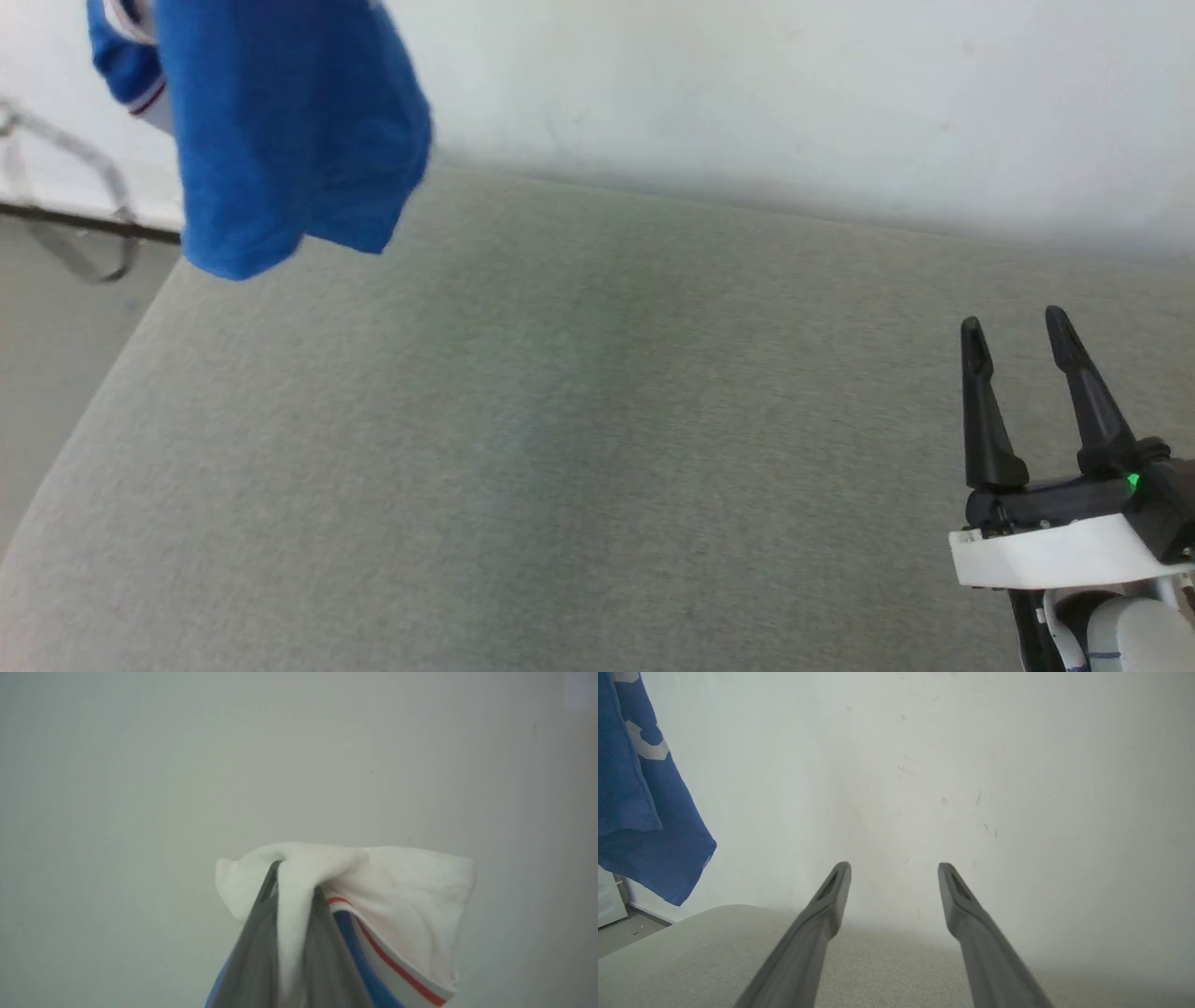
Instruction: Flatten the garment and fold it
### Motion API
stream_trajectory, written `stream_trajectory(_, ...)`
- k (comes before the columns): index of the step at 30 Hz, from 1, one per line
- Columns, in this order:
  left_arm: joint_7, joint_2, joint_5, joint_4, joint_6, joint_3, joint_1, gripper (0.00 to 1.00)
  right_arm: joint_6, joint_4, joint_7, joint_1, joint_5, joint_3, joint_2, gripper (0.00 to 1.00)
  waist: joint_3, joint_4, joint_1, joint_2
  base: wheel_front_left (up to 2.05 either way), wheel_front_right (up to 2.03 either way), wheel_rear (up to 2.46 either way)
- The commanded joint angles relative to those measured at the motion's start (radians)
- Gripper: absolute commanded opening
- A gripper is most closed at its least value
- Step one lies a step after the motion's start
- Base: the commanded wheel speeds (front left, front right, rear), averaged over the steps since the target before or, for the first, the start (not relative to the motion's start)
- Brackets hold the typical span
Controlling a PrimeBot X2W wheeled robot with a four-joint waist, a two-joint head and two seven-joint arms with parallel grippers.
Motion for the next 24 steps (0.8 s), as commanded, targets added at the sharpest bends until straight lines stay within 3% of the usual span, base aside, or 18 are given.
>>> stream_trajectory(1,0.004,-0.038,-0.016,-0.007,0.007,0.000,-0.029,0.00,-0.002,0.002,-0.009,0.004,0.007,-0.006,0.002,1.00,-0.029,-0.059,0.0002,0.0000,0.00,0.00,0.00)
stream_trajectory(11,0.040,-0.239,-0.080,-0.014,0.020,-0.048,-0.052,0.00,-0.002,0.002,-0.017,0.007,0.008,-0.079,0.002,1.00,-0.057,-0.186,0.0002,0.0000,0.00,0.00,0.00)
stream_trajectory(18,0.049,-0.340,-0.117,-0.085,0.011,-0.140,0.127,0.00,-0.002,-0.049,-0.017,0.021,-0.009,-0.183,0.002,1.00,-0.069,-0.249,0.0002,0.0000,0.00,0.00,0.00)
stream_trajectory(24,0.001,-0.388,-0.063,-0.126,0.012,-0.287,0.338,0.00,-0.002,-0.066,-0.008,0.031,-0.001,-0.191,0.002,1.00,-0.055,-0.291,0.0002,0.0000,0.00,0.00,0.00)
